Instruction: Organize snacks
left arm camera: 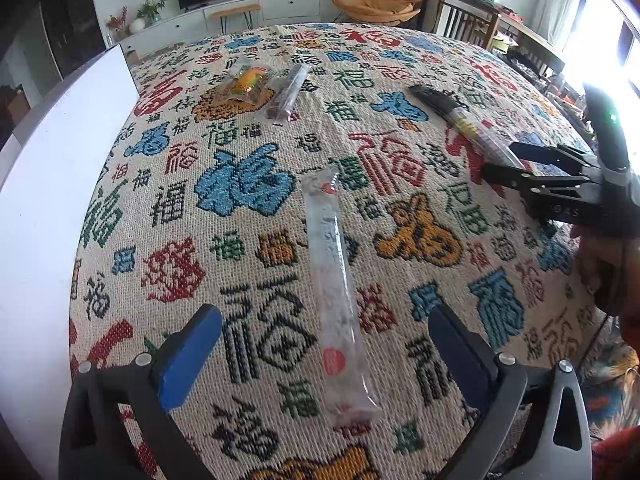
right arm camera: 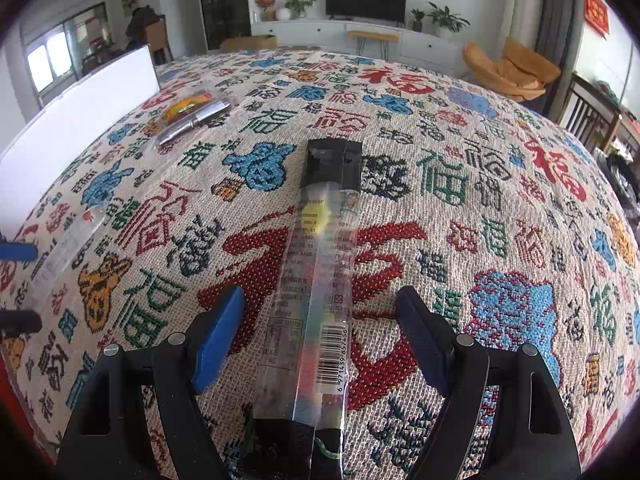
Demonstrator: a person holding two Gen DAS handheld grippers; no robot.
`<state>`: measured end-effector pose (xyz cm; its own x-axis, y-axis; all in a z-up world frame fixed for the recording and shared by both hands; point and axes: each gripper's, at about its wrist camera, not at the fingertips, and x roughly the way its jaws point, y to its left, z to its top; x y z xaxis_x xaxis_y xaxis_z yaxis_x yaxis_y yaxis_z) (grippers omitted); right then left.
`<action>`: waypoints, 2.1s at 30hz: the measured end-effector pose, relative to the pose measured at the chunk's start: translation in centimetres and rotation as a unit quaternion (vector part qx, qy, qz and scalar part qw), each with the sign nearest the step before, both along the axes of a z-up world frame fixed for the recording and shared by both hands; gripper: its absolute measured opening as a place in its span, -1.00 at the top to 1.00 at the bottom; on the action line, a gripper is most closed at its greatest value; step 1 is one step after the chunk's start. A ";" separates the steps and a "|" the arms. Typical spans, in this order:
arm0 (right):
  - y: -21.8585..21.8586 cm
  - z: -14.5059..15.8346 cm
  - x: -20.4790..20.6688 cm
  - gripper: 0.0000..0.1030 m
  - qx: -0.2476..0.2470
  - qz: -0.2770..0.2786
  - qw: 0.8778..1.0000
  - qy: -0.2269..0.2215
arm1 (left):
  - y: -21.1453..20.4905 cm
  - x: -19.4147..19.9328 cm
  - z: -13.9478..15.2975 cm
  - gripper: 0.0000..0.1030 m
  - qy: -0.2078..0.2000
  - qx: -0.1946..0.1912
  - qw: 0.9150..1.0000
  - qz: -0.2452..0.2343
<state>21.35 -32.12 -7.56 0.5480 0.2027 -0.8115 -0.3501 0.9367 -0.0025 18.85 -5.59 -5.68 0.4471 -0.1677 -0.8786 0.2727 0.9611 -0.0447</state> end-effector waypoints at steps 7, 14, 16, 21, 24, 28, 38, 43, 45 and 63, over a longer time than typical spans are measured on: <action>0.0 0.0 0.0 -0.58 0.000 0.000 1.000 0.000 | 0.2 1.2 -1.6 -1.00 -0.022 0.012 0.999 0.025; 0.0 0.0 0.0 -0.58 0.000 0.000 1.000 0.000 | 0.3 0.1 -1.7 -1.00 -0.052 0.006 0.998 0.024; 0.0 0.0 0.0 -0.58 0.000 0.000 1.000 0.000 | 0.3 0.1 -1.7 -1.00 -0.054 0.006 0.998 0.023; 0.0 0.0 0.0 -0.58 0.000 0.000 1.000 0.000 | 0.4 0.0 -1.7 -1.00 -0.058 0.005 0.998 0.022; 0.0 0.0 -0.1 -0.58 -0.002 -0.002 1.000 -0.001 | 0.4 -0.2 -1.7 -1.00 -0.060 0.004 0.998 0.022; 0.0 0.0 -0.1 -0.58 -0.002 -0.001 1.000 -0.001 | 0.3 -0.3 -1.7 -1.00 -0.061 0.004 0.998 0.023; -0.1 0.0 -0.1 -0.58 -0.002 -0.001 1.000 -0.001 | 0.4 -0.4 -1.7 -1.00 -0.062 0.004 0.998 0.023; -0.1 0.0 -0.1 -0.58 -0.002 -0.001 1.000 0.000 | 0.4 -0.4 -1.7 -1.00 -0.063 0.003 0.998 0.023; -0.1 0.0 -0.1 -0.58 -0.002 -0.001 1.000 -0.001 | 0.4 -0.4 -1.7 -1.00 -0.063 0.003 0.998 0.023; -0.1 0.0 -0.1 -0.58 -0.002 -0.001 1.000 0.000 | 0.5 -0.5 -1.7 -1.00 -0.064 0.003 0.998 0.024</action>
